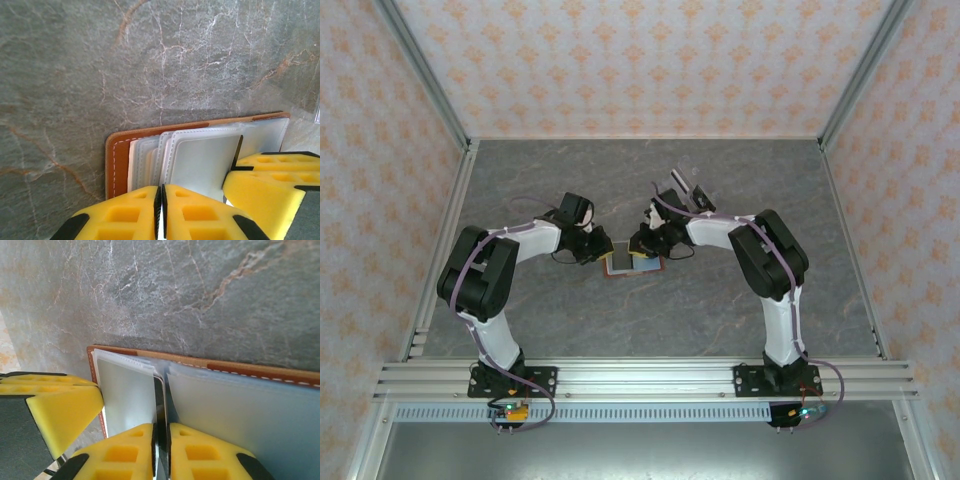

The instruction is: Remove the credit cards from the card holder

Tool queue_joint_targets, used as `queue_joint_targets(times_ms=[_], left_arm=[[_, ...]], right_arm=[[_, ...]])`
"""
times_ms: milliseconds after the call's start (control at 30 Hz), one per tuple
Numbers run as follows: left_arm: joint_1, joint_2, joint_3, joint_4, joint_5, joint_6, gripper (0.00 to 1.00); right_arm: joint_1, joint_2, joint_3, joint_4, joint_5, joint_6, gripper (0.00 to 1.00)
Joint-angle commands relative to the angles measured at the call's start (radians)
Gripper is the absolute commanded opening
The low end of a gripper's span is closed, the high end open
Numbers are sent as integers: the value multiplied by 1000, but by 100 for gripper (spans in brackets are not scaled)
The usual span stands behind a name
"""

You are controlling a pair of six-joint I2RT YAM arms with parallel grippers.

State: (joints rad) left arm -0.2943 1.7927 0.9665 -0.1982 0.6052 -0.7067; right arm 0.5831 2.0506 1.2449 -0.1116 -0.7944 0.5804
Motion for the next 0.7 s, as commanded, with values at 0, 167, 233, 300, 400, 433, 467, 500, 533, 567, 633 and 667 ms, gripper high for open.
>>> queue_joint_targets(times_ms=[0,167,233,300,400,433,467,500,533,567,633,667], left_arm=[[-5,47,3,-51,-21,21,12],[-5,45,9,-58,-32,20,12],[-5,46,8,-54,-31,16,13],[-5,46,9,-55,-32,16,13],[-5,41,13,-62,-33,20,14],[-5,38,14,-64,-33,22,14],[-5,33,16,-68,-34,25,14],[-5,30,18,-74,-37,28,14],[-5,27,23,-79,-41,31,14],[-5,23,27,-86,-44,33,14],[-5,16,31,-92,-44,36,14],[-5,15,33,-93,-44,38,14]], right_arm=[[6,-19,-23,47,-13,18,12],[-3,-51,-72,105,0,35,6],[-8,-60,-86,115,4,33,5],[-11,-66,-96,121,9,33,3],[-12,-73,-109,134,19,36,1],[-14,-76,-114,139,22,36,1],[-14,-81,-117,137,30,37,0],[-15,-85,-120,137,38,35,0],[-15,-88,-125,136,46,33,0],[-17,-92,-129,135,55,34,0],[-18,-98,-138,132,74,33,0],[-19,-99,-140,129,83,29,0]])
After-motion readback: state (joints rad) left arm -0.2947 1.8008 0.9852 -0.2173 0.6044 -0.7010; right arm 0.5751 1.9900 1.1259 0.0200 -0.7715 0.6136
